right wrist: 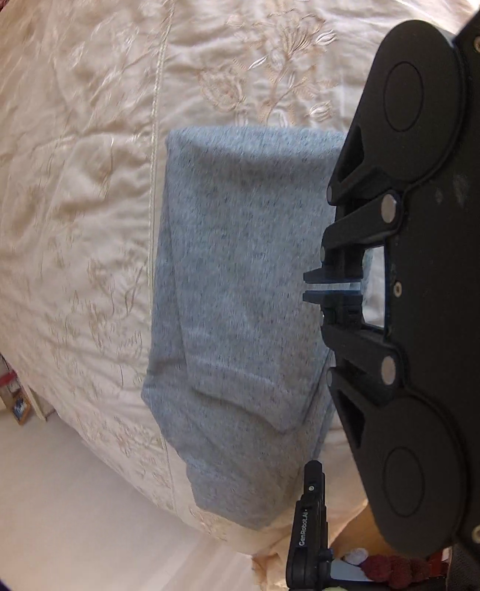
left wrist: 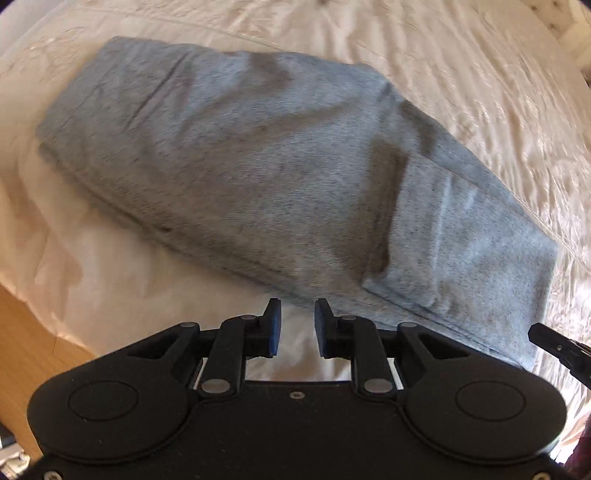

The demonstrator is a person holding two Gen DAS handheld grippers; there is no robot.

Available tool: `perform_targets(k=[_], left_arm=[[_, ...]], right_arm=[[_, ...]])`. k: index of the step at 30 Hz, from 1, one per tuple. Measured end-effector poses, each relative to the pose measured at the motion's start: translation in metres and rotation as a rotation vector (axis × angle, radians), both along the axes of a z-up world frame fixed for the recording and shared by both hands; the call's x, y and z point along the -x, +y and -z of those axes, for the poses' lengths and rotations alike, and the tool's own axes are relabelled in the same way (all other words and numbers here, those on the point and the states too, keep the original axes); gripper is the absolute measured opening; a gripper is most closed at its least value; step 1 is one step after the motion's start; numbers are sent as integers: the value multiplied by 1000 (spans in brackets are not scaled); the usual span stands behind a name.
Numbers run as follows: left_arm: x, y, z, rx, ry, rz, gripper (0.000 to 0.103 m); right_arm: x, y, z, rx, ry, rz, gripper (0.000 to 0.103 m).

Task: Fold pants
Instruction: 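Fold the cuff over onto the waist half and open the right gripper, then grasp the folded trouser end with the left gripper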

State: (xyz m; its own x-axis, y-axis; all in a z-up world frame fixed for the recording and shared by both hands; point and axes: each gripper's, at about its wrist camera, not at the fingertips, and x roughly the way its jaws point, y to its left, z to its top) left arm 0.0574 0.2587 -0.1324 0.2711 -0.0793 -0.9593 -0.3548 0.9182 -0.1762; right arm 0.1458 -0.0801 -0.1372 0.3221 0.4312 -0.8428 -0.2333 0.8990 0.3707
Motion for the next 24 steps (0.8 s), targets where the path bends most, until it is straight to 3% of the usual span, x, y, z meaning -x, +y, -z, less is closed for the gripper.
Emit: perform_targets(k=[4, 9, 12, 16, 18, 24], left_arm=[[17, 42, -6, -24, -22, -105, 29], [20, 95, -12, -23, -70, -165, 29], [13, 122, -9, -25, -68, -148, 29], [6, 150, -5, -18, -87, -118, 29], [4, 166, 0, 6, -92, -105, 29], [1, 210, 13, 81, -126, -123, 29]], right_arm=[[-7, 46, -3, -34, 7, -93, 9], [-11, 98, -4, -39, -7, -106, 9], [-17, 125, -1, -15, -5, -54, 9], [-23, 150, 19, 75, 72, 33, 9], [-22, 159, 39, 135, 146, 64, 8], [-16, 165, 51, 169, 168, 192, 6]])
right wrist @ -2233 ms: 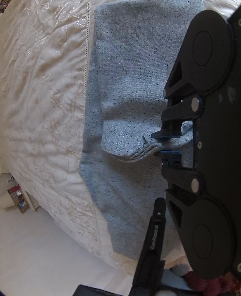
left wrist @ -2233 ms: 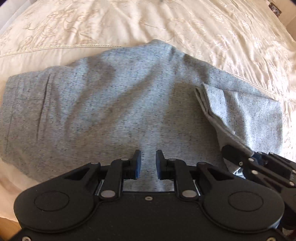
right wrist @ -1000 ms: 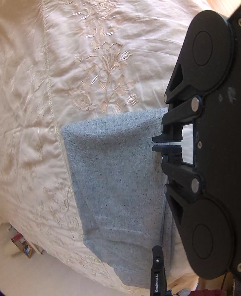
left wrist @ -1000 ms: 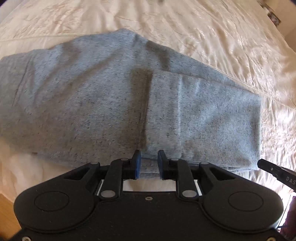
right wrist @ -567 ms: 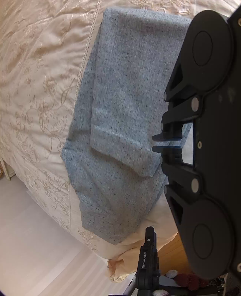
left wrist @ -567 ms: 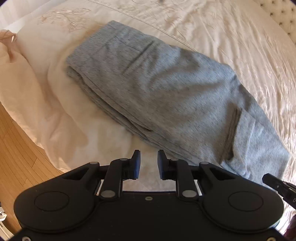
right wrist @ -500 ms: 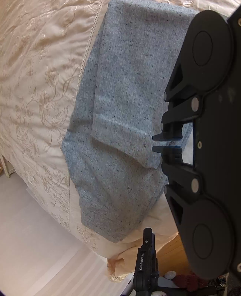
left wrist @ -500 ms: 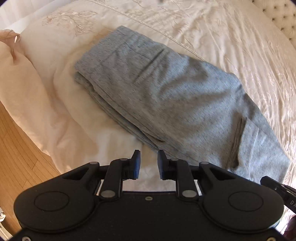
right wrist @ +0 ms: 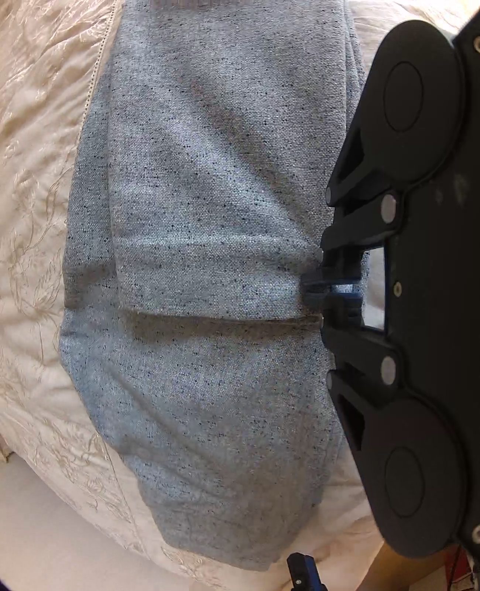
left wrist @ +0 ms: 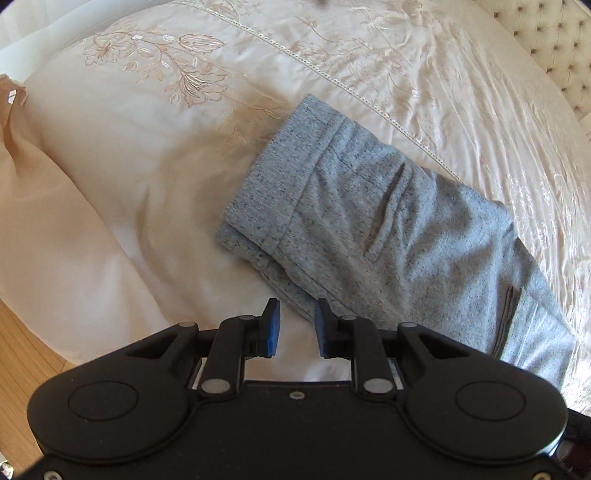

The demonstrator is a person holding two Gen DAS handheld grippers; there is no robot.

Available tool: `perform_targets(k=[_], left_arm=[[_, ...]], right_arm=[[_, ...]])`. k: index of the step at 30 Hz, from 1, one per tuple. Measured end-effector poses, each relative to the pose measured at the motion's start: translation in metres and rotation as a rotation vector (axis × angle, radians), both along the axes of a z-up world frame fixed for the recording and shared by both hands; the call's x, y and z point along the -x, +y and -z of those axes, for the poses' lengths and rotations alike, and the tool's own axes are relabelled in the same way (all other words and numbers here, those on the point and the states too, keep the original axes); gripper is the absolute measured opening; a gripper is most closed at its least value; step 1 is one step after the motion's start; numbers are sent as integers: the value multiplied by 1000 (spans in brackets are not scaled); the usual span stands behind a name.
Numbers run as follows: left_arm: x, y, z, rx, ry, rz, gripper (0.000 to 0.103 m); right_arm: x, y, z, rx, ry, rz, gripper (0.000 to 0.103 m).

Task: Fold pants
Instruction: 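Grasp the folded trouser end with the left gripper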

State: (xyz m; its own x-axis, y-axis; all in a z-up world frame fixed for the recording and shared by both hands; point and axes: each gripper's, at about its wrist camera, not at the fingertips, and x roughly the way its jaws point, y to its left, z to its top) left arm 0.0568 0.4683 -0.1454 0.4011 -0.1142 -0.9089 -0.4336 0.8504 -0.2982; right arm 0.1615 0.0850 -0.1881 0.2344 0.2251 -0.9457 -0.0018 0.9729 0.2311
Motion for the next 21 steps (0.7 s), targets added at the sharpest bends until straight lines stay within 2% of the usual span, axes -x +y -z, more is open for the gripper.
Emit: perform_targets(k=[2, 8, 10, 11, 12, 17, 21], left_arm=[[0, 14, 4, 26, -19, -26, 42], [4, 35, -2, 43, -108, -53, 43], [3, 37, -4, 24, -127, -57, 50], [1, 39, -2, 18, -126, -60, 56], [-2, 41, 2, 20, -114, -63, 58], [-14, 47, 34, 144, -18, -66, 58], [-19, 44, 48, 186, -17, -81, 63]], right_arm=[[-1, 4, 0, 16, 4, 19, 6], [-4, 20, 1, 69, 2, 30, 6], [-6, 25, 3, 78, 4, 39, 6], [-6, 26, 5, 81, 4, 42, 6], [-6, 28, 5, 85, 4, 45, 6], [-5, 27, 4, 93, 6, 46, 6], [-5, 27, 4, 98, 6, 38, 6]])
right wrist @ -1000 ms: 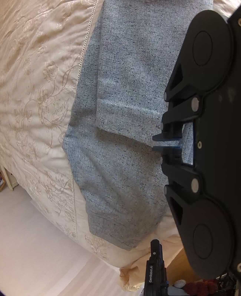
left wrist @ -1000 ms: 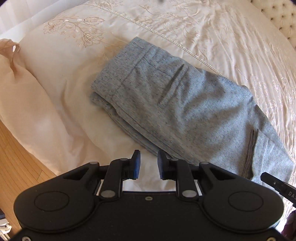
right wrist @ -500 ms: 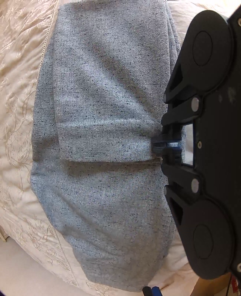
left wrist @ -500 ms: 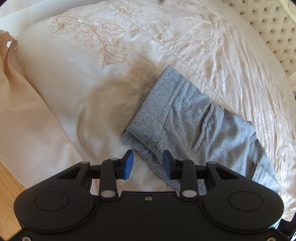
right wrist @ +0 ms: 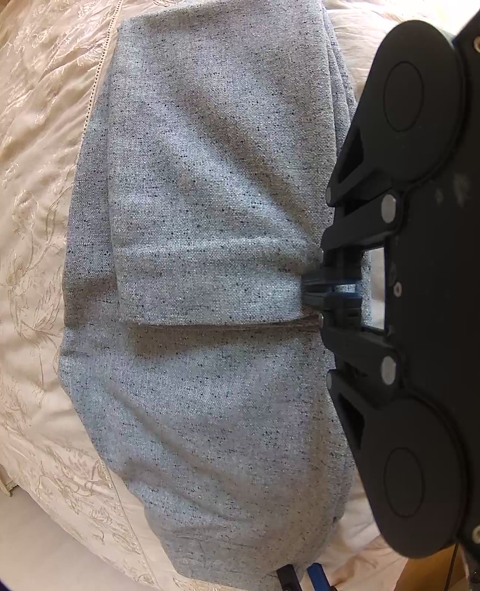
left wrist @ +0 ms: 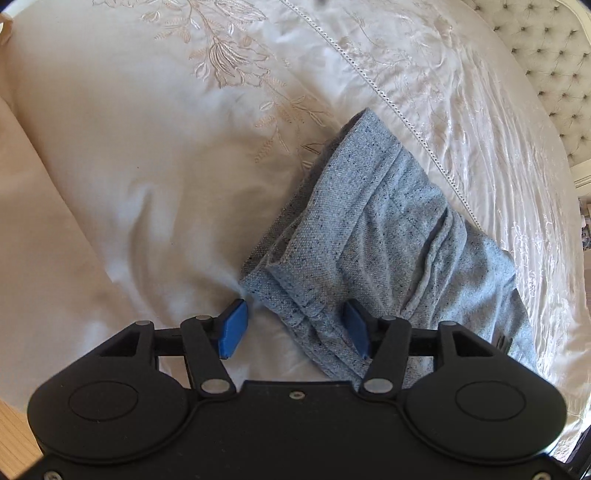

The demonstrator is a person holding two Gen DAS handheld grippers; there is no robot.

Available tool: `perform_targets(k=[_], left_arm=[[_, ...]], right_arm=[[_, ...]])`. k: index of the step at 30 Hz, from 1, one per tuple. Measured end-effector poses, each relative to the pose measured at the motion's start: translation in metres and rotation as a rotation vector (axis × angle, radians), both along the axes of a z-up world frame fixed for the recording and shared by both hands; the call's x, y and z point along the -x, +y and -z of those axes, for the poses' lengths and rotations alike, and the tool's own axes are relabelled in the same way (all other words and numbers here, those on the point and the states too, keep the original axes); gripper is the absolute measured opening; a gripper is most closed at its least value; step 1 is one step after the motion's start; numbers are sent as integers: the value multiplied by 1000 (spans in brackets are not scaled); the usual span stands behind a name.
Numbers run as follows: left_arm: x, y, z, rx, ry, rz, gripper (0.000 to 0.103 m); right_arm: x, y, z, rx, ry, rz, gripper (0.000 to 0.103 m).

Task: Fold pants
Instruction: 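Grasp the folded trouser end with the left gripper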

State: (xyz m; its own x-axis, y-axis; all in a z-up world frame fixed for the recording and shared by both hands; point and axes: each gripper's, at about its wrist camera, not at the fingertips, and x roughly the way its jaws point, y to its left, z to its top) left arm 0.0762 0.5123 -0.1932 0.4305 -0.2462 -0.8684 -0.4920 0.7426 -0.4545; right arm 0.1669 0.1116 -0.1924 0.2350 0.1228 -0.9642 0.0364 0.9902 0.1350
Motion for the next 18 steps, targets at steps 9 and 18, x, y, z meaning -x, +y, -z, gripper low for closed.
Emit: perform_targets(k=[9, 18], left_arm=[[-15, -5, 10, 44, -43, -29, 74], [-19, -9, -15, 9, -81, -46, 34]], right_arm=[[3, -6, 1, -15, -10, -4, 6], [18, 0, -16, -14, -65, -72, 9]])
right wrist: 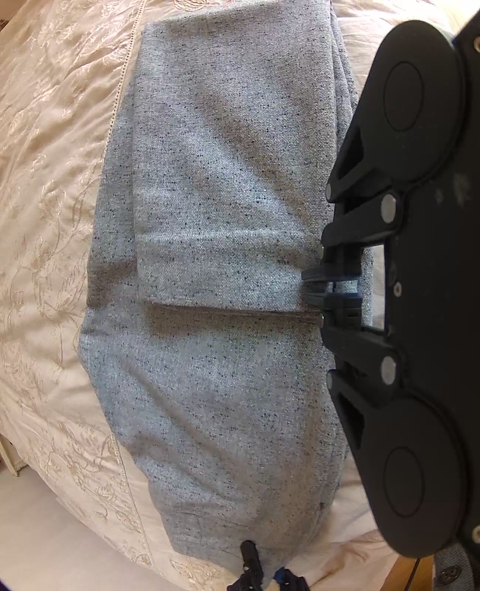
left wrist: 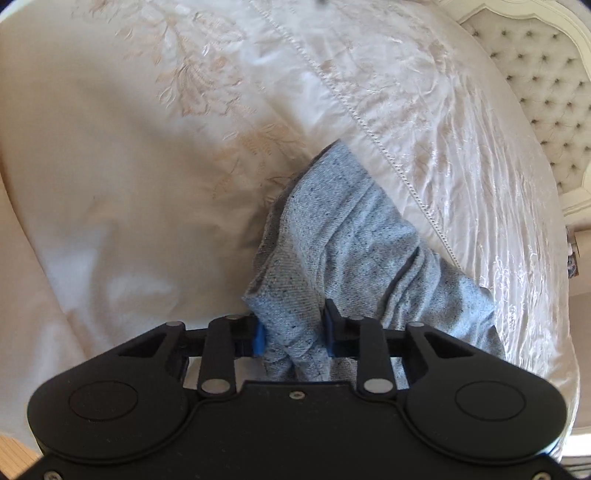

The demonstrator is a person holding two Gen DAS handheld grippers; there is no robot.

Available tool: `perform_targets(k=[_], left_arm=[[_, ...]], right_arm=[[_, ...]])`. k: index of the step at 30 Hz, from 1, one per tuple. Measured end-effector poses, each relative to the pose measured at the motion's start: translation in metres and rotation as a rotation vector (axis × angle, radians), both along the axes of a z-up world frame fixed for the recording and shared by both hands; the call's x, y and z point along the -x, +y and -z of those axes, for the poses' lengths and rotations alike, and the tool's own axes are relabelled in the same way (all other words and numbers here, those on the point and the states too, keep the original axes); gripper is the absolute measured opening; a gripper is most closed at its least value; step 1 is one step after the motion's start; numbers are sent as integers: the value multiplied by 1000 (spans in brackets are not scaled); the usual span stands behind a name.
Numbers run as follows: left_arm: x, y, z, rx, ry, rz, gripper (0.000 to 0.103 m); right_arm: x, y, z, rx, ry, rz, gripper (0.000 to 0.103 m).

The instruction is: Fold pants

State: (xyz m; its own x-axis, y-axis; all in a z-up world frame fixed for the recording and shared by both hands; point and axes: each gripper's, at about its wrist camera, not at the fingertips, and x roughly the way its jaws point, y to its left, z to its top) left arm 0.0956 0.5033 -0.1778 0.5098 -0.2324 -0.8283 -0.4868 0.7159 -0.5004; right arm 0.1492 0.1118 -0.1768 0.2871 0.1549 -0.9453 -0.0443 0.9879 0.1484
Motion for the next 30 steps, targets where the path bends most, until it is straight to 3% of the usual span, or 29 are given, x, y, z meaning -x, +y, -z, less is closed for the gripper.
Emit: perform_targets(k=[3, 7, 13, 17, 22, 26, 30], left_arm=[[0, -9, -23, -42, -54, 28, 31], [-4, -29, -55, -108, -131, 76, 28], [-3, -69, -107, -202, -239, 87, 25], [-2, -120, -149, -291, -332, 172, 24], [-2, -203, -192, -333, -446, 296, 24], [-10, -287, -191, -285, -490, 444, 24], [-28, -373, -140, -198, -412, 596, 24]], right_arm=[[5, 2, 14, -41, 54, -13, 9], [7, 5, 20, -26, 43, -39, 8], [14, -7, -24, -177, -44, -126, 9], [15, -46, -29, -268, -22, -94, 9], [7, -111, -27, -313, -20, -21, 10], [-3, -173, -22, -318, -30, 58, 10], [-8, -229, -6, -304, 7, 137, 10]])
